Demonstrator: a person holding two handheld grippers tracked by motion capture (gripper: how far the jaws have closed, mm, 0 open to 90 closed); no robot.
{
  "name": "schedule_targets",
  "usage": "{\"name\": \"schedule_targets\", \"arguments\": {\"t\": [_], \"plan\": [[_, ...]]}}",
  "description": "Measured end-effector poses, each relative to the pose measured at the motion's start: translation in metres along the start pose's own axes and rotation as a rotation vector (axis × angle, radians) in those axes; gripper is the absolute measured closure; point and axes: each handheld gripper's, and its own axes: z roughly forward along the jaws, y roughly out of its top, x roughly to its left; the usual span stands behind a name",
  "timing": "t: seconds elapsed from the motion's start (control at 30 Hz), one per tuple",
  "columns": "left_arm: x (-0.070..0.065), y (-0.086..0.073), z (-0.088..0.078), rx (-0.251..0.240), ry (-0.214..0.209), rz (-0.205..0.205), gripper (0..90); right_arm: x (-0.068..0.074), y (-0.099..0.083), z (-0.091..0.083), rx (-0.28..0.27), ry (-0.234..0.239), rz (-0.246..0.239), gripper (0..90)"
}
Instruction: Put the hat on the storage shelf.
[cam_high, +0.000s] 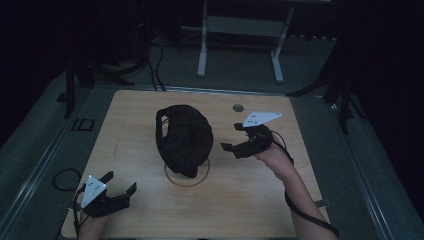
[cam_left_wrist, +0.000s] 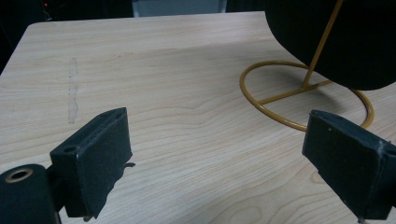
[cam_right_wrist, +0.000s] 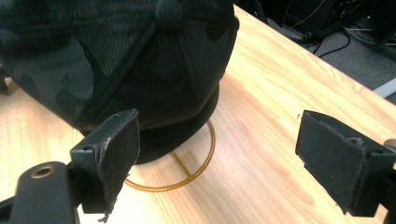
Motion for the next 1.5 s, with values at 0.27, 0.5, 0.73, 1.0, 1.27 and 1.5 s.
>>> {"name": "schedule_targets", "arguments": {"t": [0.27, 0.5, 0.73, 1.0, 1.27, 1.5], "plan": [[0.001, 0.000, 0.000, -0.003, 0.005, -0.007, 8.5, -0.002, -0.023, 0.004, 0.012, 0.020, 0.018, 13.6], [0.001, 0.000, -0.001, -0.004, 0.005, -0.008, 8.5, -0.002, -0.041, 0.009, 0.020, 0.036, 0.026, 13.6], [0.002, 0.000, -0.001, -0.005, 0.000, -0.009, 8.5, -0.002, -0.060, 0.013, 0.026, 0.049, 0.041, 13.6], [0.002, 0.000, -0.001, -0.003, 0.003, -0.010, 8.5, -0.004, -0.082, 0.016, 0.019, 0.067, 0.068, 13.9], [0.002, 0.000, -0.001, -0.003, 0.006, -0.010, 8.5, -0.005, -0.105, 0.018, 0.036, 0.061, 0.088, 14.1], [0.002, 0.000, -0.001, -0.002, 0.008, -0.013, 8.5, -0.005, -0.123, 0.020, 0.052, 0.051, 0.099, 14.2]]}}
